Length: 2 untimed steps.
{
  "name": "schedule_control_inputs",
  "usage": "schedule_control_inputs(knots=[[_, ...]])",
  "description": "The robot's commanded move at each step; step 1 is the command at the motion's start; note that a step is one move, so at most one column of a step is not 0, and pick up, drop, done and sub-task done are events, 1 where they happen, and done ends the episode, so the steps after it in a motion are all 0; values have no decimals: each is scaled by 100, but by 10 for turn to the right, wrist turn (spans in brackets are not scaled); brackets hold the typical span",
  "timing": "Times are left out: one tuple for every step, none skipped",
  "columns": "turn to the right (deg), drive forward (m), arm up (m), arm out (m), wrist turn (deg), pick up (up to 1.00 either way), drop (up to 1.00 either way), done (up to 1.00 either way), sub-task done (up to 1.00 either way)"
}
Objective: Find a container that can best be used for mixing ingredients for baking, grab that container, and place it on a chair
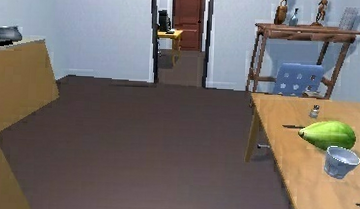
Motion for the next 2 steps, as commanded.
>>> schedule_control_inputs(knots=[[0,0,2,0,0,0,0,0,0],[0,0,0,22,0,0,0,0,0]])
